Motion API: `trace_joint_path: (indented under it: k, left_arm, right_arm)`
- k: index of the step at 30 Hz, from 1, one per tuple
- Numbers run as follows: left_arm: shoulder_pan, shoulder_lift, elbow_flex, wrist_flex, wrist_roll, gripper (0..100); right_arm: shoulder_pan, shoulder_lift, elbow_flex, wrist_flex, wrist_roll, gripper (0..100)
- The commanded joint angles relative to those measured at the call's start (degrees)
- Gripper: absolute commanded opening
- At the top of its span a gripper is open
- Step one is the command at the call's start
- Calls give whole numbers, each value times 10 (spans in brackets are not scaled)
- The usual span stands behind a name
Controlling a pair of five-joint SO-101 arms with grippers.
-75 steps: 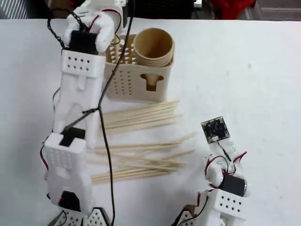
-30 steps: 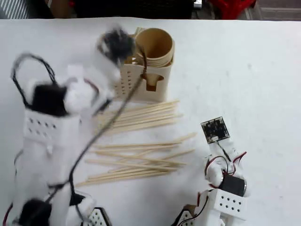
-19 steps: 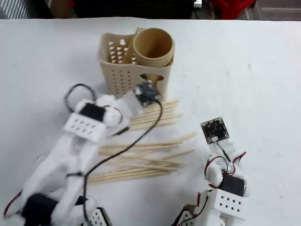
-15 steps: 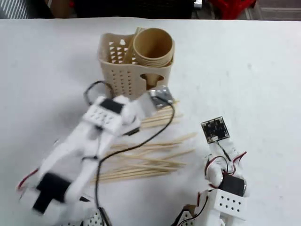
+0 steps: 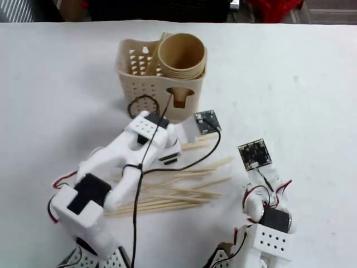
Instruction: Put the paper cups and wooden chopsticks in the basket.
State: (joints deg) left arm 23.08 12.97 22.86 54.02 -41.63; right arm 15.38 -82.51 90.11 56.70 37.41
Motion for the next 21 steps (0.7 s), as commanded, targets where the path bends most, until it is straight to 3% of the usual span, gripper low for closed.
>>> trace_joint_path:
  k: [1, 7, 13, 21]
  left_arm:
    - [7, -38, -20, 23, 18, 162]
    - [30, -143, 15, 88, 18, 162]
    - [66, -158, 114, 26, 0, 163]
    - [36, -155, 133, -30, -9, 179]
  right_arm:
    - [-3, 0, -4, -10, 6, 18]
    - [-3, 0, -4, -10, 6, 18]
    - [-2, 0, -4, -10, 6, 18]
    - [0, 0, -4, -9, 6, 18]
